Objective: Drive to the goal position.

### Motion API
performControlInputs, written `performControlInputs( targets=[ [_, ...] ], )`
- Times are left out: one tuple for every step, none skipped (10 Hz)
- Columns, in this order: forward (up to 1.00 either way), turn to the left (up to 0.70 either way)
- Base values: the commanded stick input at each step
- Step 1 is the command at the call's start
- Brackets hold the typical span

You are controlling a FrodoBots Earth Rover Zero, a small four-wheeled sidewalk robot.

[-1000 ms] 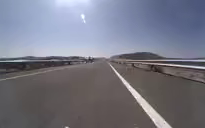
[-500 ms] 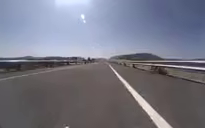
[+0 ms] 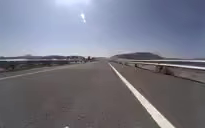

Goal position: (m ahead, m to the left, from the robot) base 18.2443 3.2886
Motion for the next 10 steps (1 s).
performControlInputs(
  targets=[
    [1.0, 0.0],
    [1.0, 0.0],
    [1.0, 0.0],
    [1.0, 0.0],
    [1.0, 0.0],
    [1.0, 0.0],
    [1.0, 0.0],
    [1.0, 0.0],
    [1.0, 0.0],
    [1.0, 0.0]
  ],
)
